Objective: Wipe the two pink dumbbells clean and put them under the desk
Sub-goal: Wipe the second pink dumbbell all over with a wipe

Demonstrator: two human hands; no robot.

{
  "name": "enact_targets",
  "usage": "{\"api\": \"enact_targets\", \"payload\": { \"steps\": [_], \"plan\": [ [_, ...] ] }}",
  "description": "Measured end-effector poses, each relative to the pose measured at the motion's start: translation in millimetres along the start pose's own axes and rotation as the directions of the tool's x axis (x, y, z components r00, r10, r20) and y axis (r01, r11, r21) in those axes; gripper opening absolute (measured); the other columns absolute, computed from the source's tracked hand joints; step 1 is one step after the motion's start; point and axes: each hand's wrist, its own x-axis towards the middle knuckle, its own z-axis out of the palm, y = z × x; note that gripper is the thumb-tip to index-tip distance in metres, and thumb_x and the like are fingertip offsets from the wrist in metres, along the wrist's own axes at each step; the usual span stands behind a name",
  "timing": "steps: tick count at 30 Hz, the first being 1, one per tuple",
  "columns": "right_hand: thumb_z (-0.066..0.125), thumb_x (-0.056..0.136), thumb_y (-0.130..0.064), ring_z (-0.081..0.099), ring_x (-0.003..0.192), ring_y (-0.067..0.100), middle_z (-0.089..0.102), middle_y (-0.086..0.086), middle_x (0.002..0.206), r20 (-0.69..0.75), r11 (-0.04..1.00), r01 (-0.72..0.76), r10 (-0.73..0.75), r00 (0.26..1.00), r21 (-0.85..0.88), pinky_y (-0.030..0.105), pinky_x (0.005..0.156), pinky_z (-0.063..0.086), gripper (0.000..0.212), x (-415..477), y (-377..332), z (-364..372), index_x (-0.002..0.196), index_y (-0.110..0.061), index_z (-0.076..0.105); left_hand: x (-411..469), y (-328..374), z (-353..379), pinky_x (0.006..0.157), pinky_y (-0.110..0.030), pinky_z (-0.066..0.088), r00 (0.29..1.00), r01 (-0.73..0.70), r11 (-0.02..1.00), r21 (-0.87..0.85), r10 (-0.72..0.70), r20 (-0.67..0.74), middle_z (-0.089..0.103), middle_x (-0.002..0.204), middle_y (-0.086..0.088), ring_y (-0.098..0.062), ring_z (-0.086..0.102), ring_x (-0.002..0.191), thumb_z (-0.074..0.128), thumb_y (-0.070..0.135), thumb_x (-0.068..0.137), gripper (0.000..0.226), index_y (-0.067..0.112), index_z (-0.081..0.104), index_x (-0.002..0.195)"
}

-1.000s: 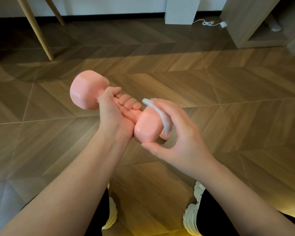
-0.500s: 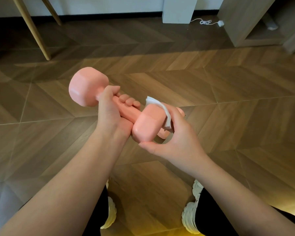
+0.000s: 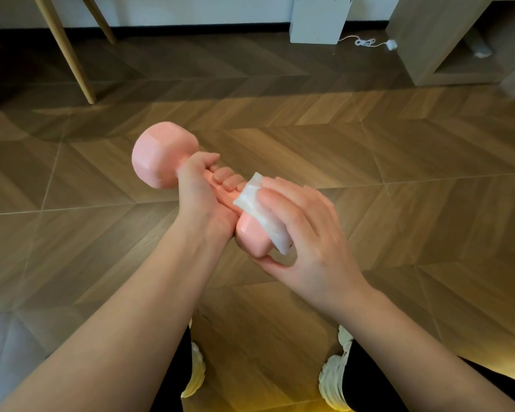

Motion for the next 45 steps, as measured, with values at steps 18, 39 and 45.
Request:
{"api": "enact_targets", "payload": {
  "steps": [18, 39, 45],
  "plan": [
    [0.086, 0.07, -0.018, 0.041, 0.136, 0.006, 0.048, -0.007, 0.143, 0.097, 0.977, -0.173, 0.161, 0.982, 0.125, 0.026, 0.109, 0.033, 0.078, 0, 0, 2, 0.137, -0.02, 0.046, 4, -5, -3, 0.039, -0.016, 0.026, 1.0, -0.013, 1.0, -0.002, 0.013, -0.024, 0.021, 0.046, 0.006, -0.011, 0.021, 0.036, 0.041, 0.01, 0.09, 0.034, 0.021, 0.024, 0.062],
    [0.088, 0.07, -0.022, 0.05, 0.121, -0.009, 0.052, -0.03, 0.126, 0.475, 0.559, -0.671, 0.475, 0.74, 0.487, 0.016, 0.101, 0.043, 0.089, 7, -3, -10, 0.142, -0.036, 0.037, 5, 1, -3, 0.04, -0.02, 0.026, 0.999, -0.007, 0.998, -0.069, 0.011, 0.049, 0.023, 0.044, 0.008, -0.01, 0.023, 0.036, 0.04, 0.012, 0.088, 0.037, 0.02, 0.026, 0.055],
    [0.088, 0.07, -0.022, 0.05, 0.122, -0.002, 0.048, -0.042, 0.117, 0.365, 0.603, -0.593, 0.468, 0.805, 0.534, 0.034, 0.103, 0.048, 0.08, 11, -11, -15, 0.137, -0.036, 0.045, 2, 1, -3, 0.042, -0.022, 0.026, 0.999, 0.007, 0.998, -0.062, -0.004, 0.051, 0.023, 0.046, 0.008, -0.01, 0.023, 0.038, 0.042, 0.013, 0.087, 0.036, 0.021, 0.026, 0.056]
  ]
}}
